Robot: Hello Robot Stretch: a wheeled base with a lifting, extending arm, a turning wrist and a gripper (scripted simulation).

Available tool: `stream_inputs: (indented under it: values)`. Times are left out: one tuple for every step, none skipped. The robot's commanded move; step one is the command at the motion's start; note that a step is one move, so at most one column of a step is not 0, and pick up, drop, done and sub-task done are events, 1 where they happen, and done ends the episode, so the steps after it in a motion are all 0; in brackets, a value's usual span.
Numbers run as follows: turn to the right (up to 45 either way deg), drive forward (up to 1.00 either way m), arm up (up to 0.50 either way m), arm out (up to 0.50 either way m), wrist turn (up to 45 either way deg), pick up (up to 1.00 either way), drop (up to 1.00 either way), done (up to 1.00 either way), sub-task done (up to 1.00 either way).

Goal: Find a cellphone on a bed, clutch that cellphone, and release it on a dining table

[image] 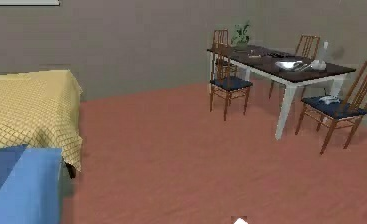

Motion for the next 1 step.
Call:
stream_inputs:
  values:
    - [0.0,1.00,0.00,0.00,0.0,0.00,0.00,0.00,0.00]
